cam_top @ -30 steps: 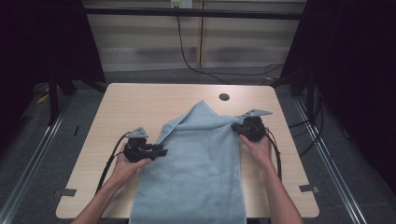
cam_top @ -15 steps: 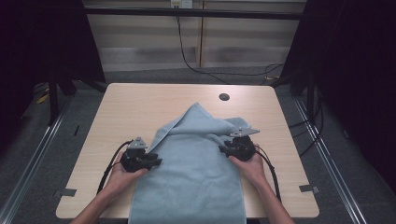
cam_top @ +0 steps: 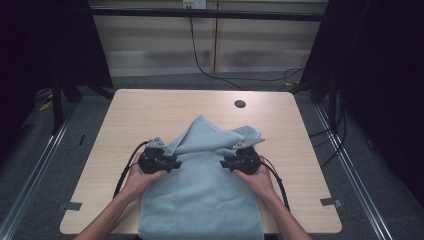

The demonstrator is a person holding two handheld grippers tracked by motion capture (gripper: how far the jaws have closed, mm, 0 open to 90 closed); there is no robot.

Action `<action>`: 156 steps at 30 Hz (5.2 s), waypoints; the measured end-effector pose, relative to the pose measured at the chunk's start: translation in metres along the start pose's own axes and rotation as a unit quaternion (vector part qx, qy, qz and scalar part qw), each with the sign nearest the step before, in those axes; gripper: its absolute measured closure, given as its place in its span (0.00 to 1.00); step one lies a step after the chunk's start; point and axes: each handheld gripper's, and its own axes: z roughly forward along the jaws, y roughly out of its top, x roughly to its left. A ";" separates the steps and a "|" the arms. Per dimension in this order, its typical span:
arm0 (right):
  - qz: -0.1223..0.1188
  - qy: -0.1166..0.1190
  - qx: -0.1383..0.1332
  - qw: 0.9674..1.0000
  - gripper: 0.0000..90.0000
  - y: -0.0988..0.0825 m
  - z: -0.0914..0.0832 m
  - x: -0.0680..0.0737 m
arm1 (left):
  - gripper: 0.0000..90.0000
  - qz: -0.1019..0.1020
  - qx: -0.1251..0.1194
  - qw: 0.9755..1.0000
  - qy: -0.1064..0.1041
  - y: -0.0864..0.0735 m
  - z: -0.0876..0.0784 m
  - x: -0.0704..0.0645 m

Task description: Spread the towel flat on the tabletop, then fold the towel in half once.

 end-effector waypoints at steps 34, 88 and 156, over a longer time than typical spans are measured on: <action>0.029 0.013 0.003 0.999 0.68 -0.072 -0.082 0.036 | 0.62 -0.015 -0.043 0.998 -0.038 -0.010 -0.047 -0.012; 0.047 -0.048 -0.009 0.998 0.55 -0.024 -0.017 -0.027 | 0.64 -0.026 -0.041 0.998 0.033 -0.029 -0.027 0.041; -0.005 -0.060 -0.001 0.998 0.66 -0.028 -0.023 -0.044 | 0.43 -0.035 -0.036 0.998 0.031 -0.025 -0.047 0.039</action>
